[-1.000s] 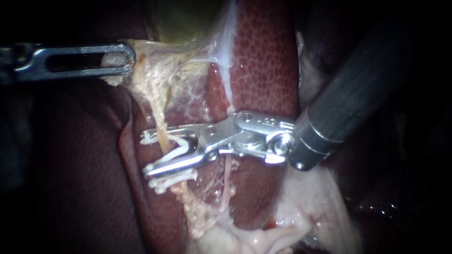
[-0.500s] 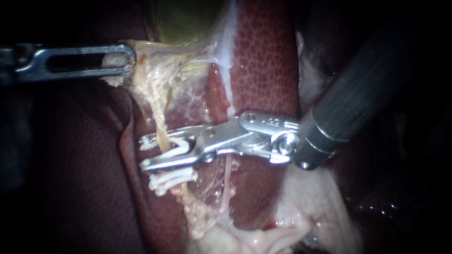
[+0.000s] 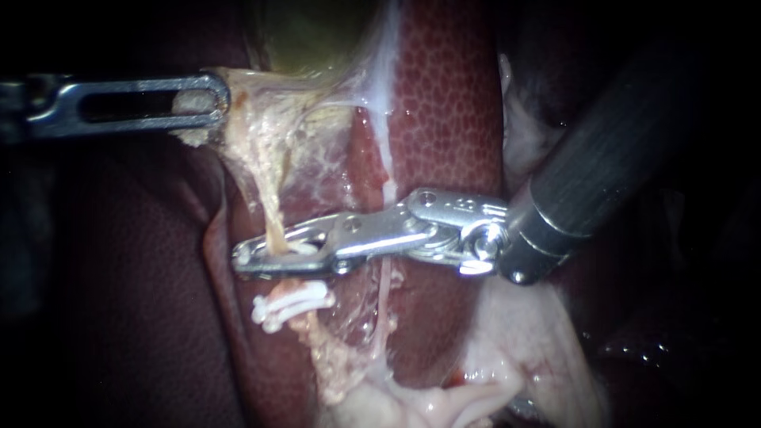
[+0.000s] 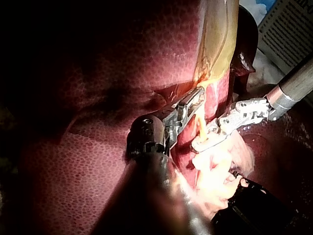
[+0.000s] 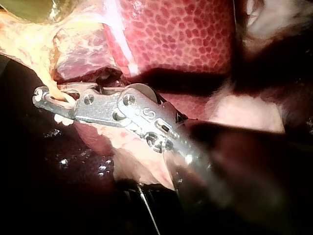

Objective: Clipping third clip left tube

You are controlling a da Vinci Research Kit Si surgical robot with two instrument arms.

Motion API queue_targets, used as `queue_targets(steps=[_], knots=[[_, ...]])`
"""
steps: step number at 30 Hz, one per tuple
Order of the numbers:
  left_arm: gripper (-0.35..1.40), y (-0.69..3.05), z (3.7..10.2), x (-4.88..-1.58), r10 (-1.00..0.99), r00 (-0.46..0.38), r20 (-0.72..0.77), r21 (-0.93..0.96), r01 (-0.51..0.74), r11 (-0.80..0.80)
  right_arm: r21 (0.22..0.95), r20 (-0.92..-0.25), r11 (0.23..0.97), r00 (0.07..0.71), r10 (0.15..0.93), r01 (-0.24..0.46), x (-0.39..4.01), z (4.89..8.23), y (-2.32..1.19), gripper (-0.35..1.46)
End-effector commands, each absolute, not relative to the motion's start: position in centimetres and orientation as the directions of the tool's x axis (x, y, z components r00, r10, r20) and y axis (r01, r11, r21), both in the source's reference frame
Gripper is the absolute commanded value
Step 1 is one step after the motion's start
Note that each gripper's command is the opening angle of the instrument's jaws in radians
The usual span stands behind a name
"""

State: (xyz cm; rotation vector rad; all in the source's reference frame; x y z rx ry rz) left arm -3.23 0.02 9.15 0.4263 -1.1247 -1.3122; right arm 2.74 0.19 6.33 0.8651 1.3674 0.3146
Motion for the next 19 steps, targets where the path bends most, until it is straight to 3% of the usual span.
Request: queue_targets(steps=[1,19], knots=[[-0.16,0.02,9.15,-3.23,-0.904,-0.139,0.405,0.797,0.538,0.274,0.694,-0.719,0.664,0.223,0.658,0.277,2.75,6.33,0.19,-0.35],[-0.16,0.02,9.16,-3.23,-0.904,-0.139,0.405,0.797,0.539,0.274,0.693,-0.720,0.664,0.223,0.657,0.280,2.74,6.31,0.17,-0.35]])
